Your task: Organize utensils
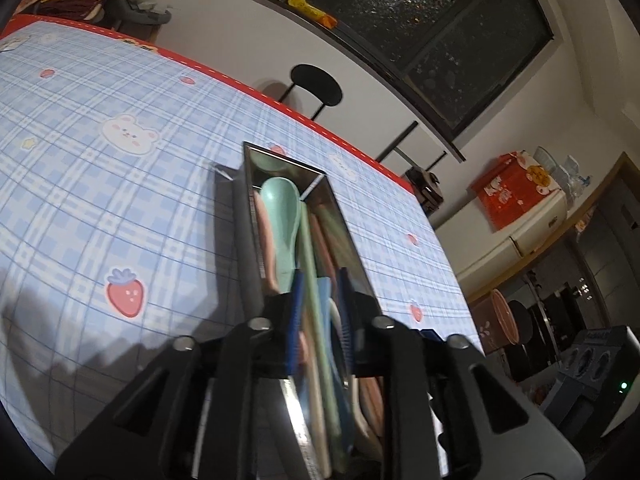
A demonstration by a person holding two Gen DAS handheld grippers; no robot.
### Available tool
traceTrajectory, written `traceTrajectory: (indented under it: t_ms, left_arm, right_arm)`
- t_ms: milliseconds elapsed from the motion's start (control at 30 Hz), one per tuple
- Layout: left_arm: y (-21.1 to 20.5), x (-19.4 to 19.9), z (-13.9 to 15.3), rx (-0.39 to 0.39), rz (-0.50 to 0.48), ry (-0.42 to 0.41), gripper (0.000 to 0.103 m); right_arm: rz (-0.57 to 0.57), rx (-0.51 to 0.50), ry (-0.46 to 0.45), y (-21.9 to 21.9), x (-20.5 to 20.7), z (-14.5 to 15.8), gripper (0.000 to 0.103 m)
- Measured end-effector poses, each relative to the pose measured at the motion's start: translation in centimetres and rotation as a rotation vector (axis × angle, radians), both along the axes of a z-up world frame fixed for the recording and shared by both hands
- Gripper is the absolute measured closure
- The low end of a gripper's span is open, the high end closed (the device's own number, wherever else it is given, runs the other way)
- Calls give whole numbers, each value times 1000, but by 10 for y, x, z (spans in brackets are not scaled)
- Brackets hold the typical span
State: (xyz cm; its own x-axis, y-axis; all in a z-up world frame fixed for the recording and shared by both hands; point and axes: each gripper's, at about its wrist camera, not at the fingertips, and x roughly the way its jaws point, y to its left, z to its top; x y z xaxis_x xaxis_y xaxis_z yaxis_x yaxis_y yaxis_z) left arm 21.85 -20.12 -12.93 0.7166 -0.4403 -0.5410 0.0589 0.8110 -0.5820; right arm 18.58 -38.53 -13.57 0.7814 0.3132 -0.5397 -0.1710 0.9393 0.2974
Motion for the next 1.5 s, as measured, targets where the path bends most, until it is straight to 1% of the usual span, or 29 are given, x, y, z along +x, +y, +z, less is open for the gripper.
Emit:
traceTrajectory:
  t_ms: [33, 100, 167, 200, 233, 267, 300, 367, 400, 433, 467, 533, 567, 633, 667, 700, 767, 867, 900, 967, 1067, 1133, 1167, 1267, 1333, 1500]
  left_arm:
    - [0, 0, 2, 6, 1, -7, 76]
    - [4, -2, 6, 19, 13, -21, 68]
    - [13, -3, 12, 30, 31, -34, 63]
    - [17, -4, 14, 41, 41, -40, 57]
    - [20, -4, 17, 54, 51, -46, 53]
    - [25, -6, 20, 68, 67, -53, 45]
    - [30, -6, 23, 78, 79, -58, 43]
    - [40, -8, 29, 97, 101, -64, 41]
    - [46, -10, 32, 106, 110, -66, 30]
    - [50, -11, 34, 112, 118, -67, 23]
    - [56, -15, 38, 119, 129, -79, 17]
    - [64, -21, 46, 147, 136, -104, 14]
    - [67, -24, 50, 167, 132, -114, 8]
    - [74, -31, 62, 214, 129, -149, 8]
    - [77, -35, 69, 249, 126, -173, 5]
    - [80, -41, 78, 308, 124, -202, 6]
    - [85, -52, 93, 388, 122, -240, 6]
    - [101, -75, 115, 449, 99, -305, 6]
    - [105, -82, 121, 466, 95, -321, 6]
    - [118, -103, 135, 514, 83, -382, 6]
    - [139, -130, 151, 533, 76, -447, 6]
    - [151, -146, 160, 530, 58, -474, 6]
    - [154, -153, 162, 530, 49, -484, 6]
    - [163, -171, 167, 513, 14, -523, 6]
    - [165, -176, 166, 502, -6, -525, 6]
    - [159, -183, 158, 560, -8, -527, 6]
  right_arm:
    - [-4, 8, -3, -2, -1, 0, 48]
    - [-14, 19, -3, -5, -1, 0, 36]
    - [-18, 17, 2, -5, 0, 0, 29]
    - [-22, 12, 2, -5, 0, 0, 25]
    - [-25, 7, 0, -4, -1, 1, 22]
    - [-30, 3, -5, -3, -1, 2, 18]
    - [-35, 0, -10, -3, -2, 2, 13]
    - [-45, 1, -23, -4, -5, 3, 9]
    - [-48, 1, -26, -4, -7, 4, 6]
    - [-56, -1, -31, -4, -8, 4, 6]
    - [-62, -4, -32, -3, -9, 5, 6]
    - [-96, -27, -50, -1, -14, 8, 6]
    - [-118, -55, -60, 2, -18, 11, 6]
    - [-139, -110, -68, 10, -24, 20, 6]
    - [-156, -136, -78, 13, -29, 28, 6]
    - [-174, -154, -89, 16, -34, 35, 6]
    - [-228, -203, -129, 23, -53, 55, 6]
    - [-296, -260, -191, 31, -84, 84, 6]
    - [-313, -268, -215, 34, -96, 95, 6]
    - [-330, -282, -247, 39, -116, 112, 6]
    - [-381, -319, -284, 47, -146, 132, 6]
    - [-444, -367, -298, 54, -163, 142, 6]
    - [-478, -397, -304, 58, -172, 147, 6]
    - [-513, -419, -326, 64, -190, 154, 6]
    - [-525, -426, -331, 68, -203, 157, 6]
    - [-552, -472, -325, 79, -217, 158, 6]
